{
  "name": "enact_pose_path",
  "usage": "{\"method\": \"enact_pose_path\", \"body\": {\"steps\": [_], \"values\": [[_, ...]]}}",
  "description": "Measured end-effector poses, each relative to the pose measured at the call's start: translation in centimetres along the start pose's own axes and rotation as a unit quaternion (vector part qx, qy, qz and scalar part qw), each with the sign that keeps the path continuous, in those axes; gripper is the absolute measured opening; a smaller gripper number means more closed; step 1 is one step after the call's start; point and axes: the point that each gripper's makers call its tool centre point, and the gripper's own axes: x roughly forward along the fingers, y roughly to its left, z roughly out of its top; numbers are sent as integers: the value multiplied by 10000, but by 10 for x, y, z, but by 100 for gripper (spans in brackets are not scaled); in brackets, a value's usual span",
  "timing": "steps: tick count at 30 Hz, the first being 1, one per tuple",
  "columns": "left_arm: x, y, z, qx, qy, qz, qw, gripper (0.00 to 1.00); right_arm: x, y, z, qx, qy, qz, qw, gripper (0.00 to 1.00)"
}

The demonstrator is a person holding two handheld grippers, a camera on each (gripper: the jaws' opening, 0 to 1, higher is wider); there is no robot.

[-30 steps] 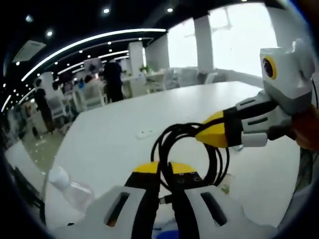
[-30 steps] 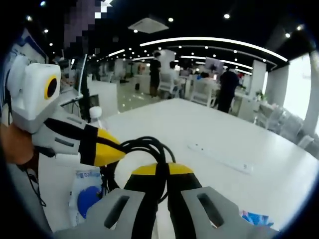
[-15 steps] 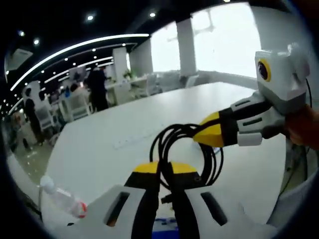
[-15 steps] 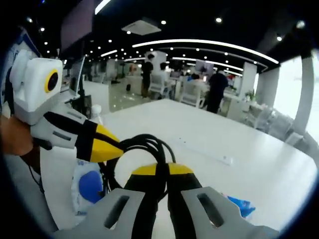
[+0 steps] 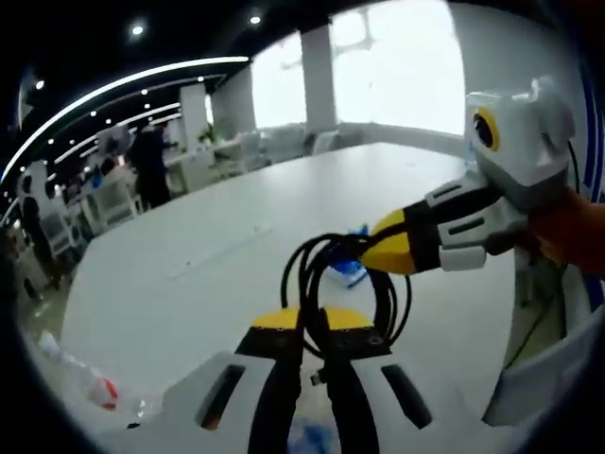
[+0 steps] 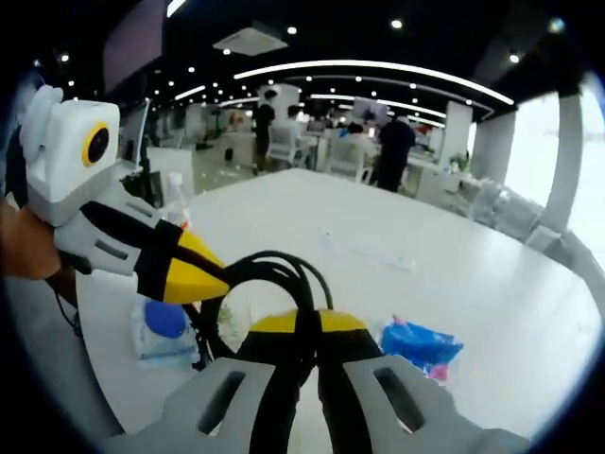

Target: Arrange the tabletop items into an orderly group along one side of the table until the central work area is clear of visible clutter.

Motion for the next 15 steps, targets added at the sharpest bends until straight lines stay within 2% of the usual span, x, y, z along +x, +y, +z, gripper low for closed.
{"method": "enact_pose_path", "body": {"steps": [6, 15], "values": [[17, -24, -16, -6, 249, -262, 9993, 4, -7, -10, -33, 133, 302, -43, 9994, 5], [42, -39, -47, -85, 730, -477, 9962, 5, 0, -13, -69, 232, 704, 27, 9972, 5]]}}
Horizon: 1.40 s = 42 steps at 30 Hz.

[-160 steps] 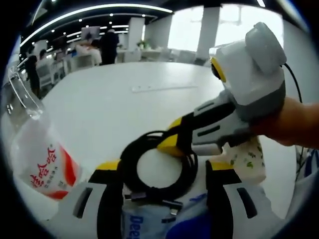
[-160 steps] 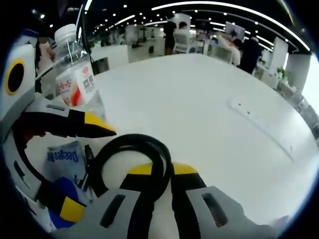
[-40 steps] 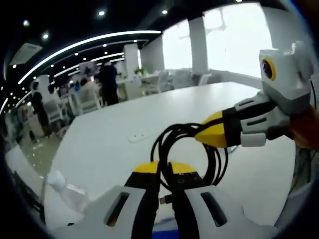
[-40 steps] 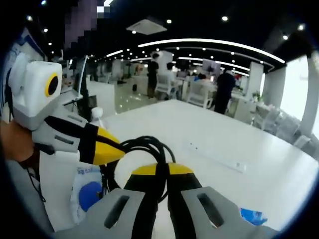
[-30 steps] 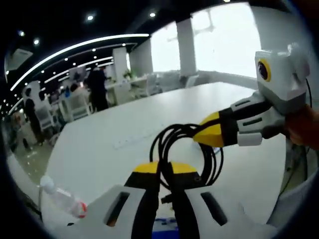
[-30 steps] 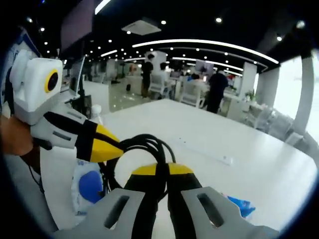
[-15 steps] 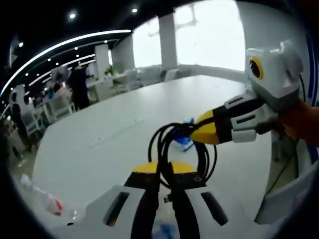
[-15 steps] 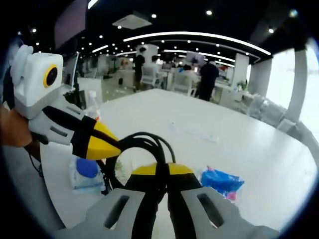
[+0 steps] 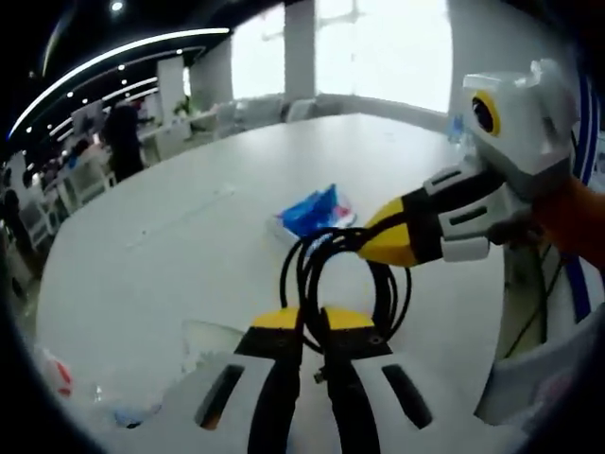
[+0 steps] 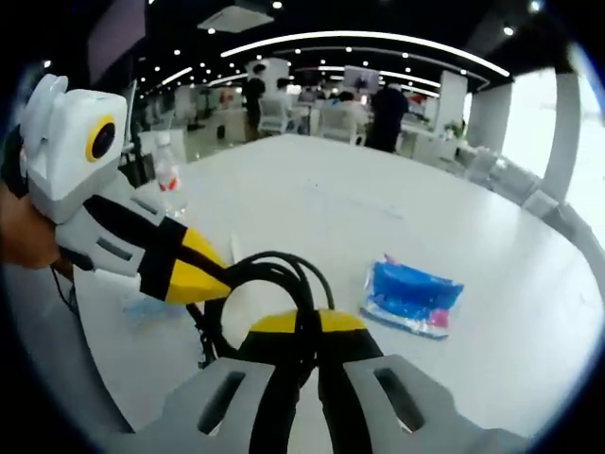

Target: Arrange the tabletop items into an orderly group along one side of the table until the central work area is clear of visible clutter.

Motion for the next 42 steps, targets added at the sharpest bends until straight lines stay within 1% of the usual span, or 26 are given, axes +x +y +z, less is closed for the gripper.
{"method": "enact_pose_path", "body": {"steps": [5, 10, 16, 20, 25, 37, 42], "values": [[14, -4, -11, 13, 211, -55, 9998, 5, 11, -5, -19, 98, 224, 42, 9997, 5], [26, -4, -17, 59, 335, -51, 9994, 5, 21, -9, -30, 152, 359, 5, 9992, 5], [39, 4, -20, -33, 422, -15, 9991, 5, 36, -17, -36, 246, 500, -1, 9984, 5], [45, 8, -22, -121, 479, 19, 9988, 5, 44, -19, -37, 300, 541, -25, 9981, 5], [50, 11, -22, -115, 515, 32, 9986, 5, 53, -24, -39, 327, 620, -38, 9975, 5], [58, 14, -29, -166, 616, 7, 9980, 7, 66, -26, -50, 357, 842, -10, 9958, 6], [61, 12, -37, -163, 706, -33, 9974, 6, 68, -24, -56, 384, 953, 29, 9947, 7]]}}
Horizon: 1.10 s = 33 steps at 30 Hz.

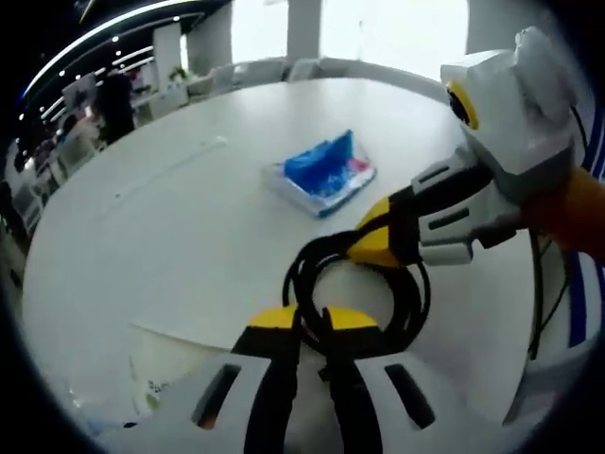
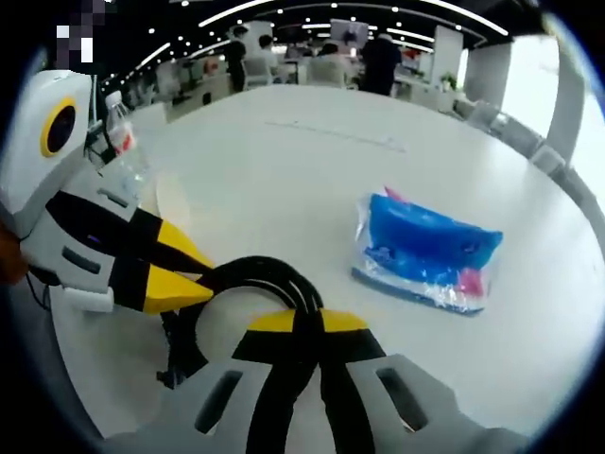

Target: Arrange the tabletop items into an orderly group along one side of the table until the central work area is clear of visible clutter.

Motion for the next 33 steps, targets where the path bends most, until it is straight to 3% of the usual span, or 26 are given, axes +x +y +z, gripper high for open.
{"method": "enact_pose_path", "body": {"steps": [11, 17, 33], "values": [[3, 0, -1, 7, 21, -7, 10000, 7, 2, 0, -1, -7, 15, -9, 10000, 9], [-3, -1, 10, -83, -182, -35, 9998, 10, 2, 1, 0, -7, -10, -6, 10000, 14], [-17, -9, 21, -52, -409, -122, 9991, 24, -8, 1, 14, -110, -252, -79, 9996, 23]]}}
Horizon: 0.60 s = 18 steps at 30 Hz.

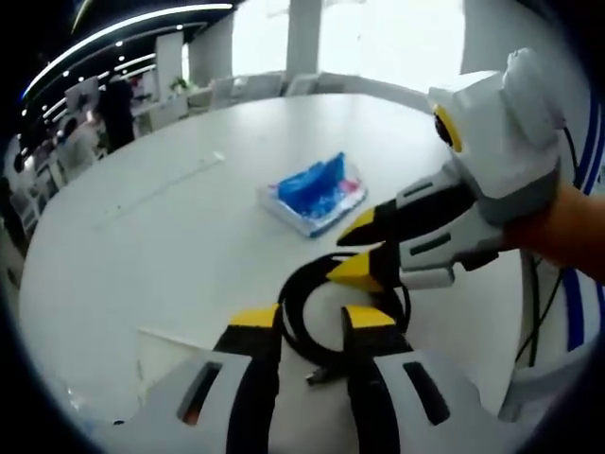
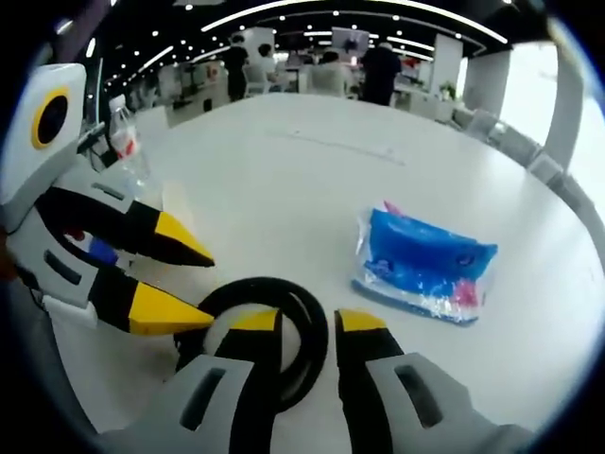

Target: Arrange the tabletop items into an orderly group along one side of the table until the central work area is clear of visible clutter.

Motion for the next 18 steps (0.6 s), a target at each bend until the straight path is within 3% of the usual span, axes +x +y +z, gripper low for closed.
{"method": "enact_pose_path", "body": {"steps": [18], "values": [[-29, -11, 13, 95, -271, -173, 9994, 28, -16, 12, 25, -200, -291, -3, 9994, 25]]}}
